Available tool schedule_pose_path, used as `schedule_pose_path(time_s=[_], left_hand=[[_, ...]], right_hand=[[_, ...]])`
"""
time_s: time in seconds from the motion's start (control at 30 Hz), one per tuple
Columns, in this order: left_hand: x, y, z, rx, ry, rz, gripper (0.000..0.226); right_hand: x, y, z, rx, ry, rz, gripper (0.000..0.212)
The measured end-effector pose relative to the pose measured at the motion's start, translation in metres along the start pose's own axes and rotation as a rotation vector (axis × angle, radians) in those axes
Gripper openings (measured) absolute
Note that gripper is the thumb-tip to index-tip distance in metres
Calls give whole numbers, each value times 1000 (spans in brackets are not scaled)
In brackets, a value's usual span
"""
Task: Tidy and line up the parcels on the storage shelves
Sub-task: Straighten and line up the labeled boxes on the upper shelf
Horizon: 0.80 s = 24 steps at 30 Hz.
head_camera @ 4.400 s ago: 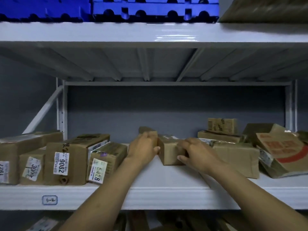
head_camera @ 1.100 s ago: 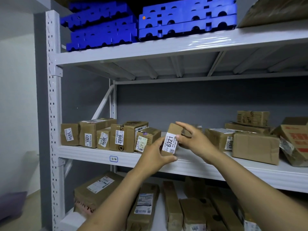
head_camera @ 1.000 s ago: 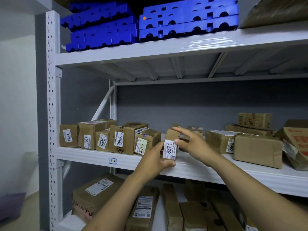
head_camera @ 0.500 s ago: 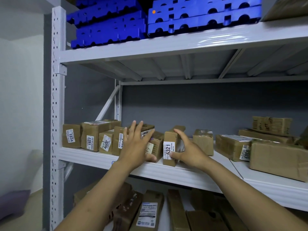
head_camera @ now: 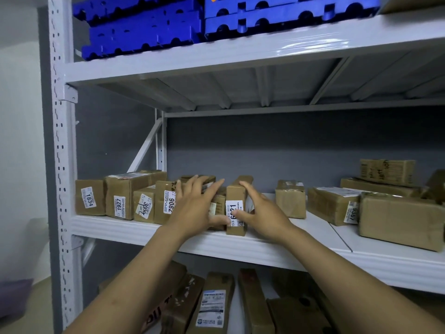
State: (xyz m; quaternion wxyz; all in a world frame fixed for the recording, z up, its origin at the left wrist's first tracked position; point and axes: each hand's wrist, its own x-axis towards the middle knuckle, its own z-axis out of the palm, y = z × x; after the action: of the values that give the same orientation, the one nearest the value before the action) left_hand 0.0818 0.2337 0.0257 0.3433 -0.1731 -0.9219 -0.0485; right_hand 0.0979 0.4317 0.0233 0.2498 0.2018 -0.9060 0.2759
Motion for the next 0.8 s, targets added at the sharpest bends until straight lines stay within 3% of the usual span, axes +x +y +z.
schedule_pose_path(time_s=[0.13,0.23,0.4,0.6,0.7,0.8], left_hand=[[8,16,-6,20,-23,47,89],[11,22,-12,15,-66,11,81],[11,39,-21,50,-24,-28,90],[39,105,-32,56,176,163,64],[62,146,-11,-31,137,154,54],[84,183,21,-93,46,36,50]], right_hand=[[-3,2,-11,-38,-110,22,85],[-10,7,-30,-194,-178,25,85],[-16,38,-68,-425,-152,27,60],[-25,85,-128,-749,-75,79,28],[-35,109,-151,-839,-10,76,30],[-45,130,-163,-903,7,77,32]])
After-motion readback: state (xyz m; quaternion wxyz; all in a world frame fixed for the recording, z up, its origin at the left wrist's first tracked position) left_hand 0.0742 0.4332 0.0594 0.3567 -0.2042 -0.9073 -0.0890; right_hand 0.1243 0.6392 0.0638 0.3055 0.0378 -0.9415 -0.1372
